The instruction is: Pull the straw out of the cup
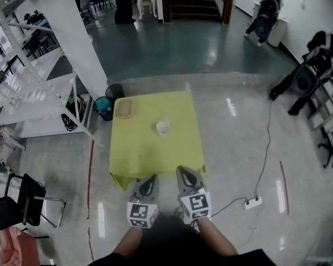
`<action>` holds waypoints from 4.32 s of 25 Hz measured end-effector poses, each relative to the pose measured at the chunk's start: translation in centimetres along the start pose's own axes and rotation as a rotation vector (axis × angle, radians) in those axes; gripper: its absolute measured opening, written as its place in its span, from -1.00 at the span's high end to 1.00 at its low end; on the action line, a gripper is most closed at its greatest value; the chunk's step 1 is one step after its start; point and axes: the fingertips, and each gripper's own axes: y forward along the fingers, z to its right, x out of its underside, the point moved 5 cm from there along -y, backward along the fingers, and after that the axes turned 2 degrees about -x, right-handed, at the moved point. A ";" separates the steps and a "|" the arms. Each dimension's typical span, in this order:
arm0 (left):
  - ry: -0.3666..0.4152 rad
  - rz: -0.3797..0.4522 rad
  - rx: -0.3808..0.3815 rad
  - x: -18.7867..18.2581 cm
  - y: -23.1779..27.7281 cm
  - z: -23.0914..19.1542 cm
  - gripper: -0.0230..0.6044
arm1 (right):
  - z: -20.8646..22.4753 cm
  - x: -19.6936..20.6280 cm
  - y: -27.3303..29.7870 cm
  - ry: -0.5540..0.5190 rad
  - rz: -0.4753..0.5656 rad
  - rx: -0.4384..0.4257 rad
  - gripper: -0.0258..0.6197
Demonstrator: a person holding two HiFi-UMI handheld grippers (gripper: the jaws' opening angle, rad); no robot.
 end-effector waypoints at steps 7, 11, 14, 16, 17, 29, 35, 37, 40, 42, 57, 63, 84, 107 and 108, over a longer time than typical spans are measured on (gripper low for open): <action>-0.041 -0.006 0.015 0.5 3.4 -2.9 0.78 | 1.4 0.5 3.6 0.004 -0.040 0.033 0.87; -0.048 -0.046 0.065 1.5 6.3 -4.8 0.78 | 2.3 1.2 6.6 0.013 -0.079 0.058 0.87; -0.051 -0.043 0.084 0.7 8.0 -5.9 0.78 | 2.8 0.5 8.5 0.009 -0.085 0.055 0.87; -0.051 -0.046 0.097 0.5 9.3 -7.3 0.78 | 3.2 0.1 10.5 0.014 -0.086 0.066 0.87; -0.057 -0.057 0.105 0.7 9.7 -8.3 0.78 | 3.0 0.2 11.5 0.019 -0.106 0.075 0.87; -0.101 -0.087 0.135 1.9 12.9 -15.4 0.78 | 0.5 2.8 17.9 0.045 -0.198 0.082 0.87; -0.123 -0.137 0.130 3.2 14.2 -16.2 0.78 | 1.5 3.6 19.4 0.058 -0.219 0.083 0.87; -0.124 -0.150 0.126 3.6 15.5 -16.4 0.78 | 2.6 4.0 20.3 0.059 -0.222 0.079 0.87; -0.125 -0.164 0.109 3.8 17.7 -16.9 0.78 | 4.3 4.8 21.9 0.075 -0.237 0.058 0.87; -0.124 -0.181 0.090 4.0 18.9 -17.2 0.78 | 5.4 5.4 23.2 0.091 -0.240 0.045 0.87; -0.164 -0.323 0.001 6.9 26.4 -16.5 0.78 | 13.8 9.0 30.2 0.130 -0.279 -0.068 0.87; -0.174 -0.352 -0.039 7.3 28.9 -17.4 0.78 | 15.6 9.9 32.1 0.137 -0.305 -0.092 0.87; -0.201 -0.420 -0.057 8.7 33.0 -17.8 0.78 | 19.0 12.7 37.3 0.179 -0.379 -0.126 0.87; -0.197 -0.464 -0.081 10.1 32.3 -19.0 0.78 | 19.8 16.6 40.3 0.443 -0.361 -0.101 0.85; -0.198 -0.465 -0.082 10.2 32.3 -19.0 0.78 | 19.7 16.7 40.5 0.465 -0.358 -0.101 0.79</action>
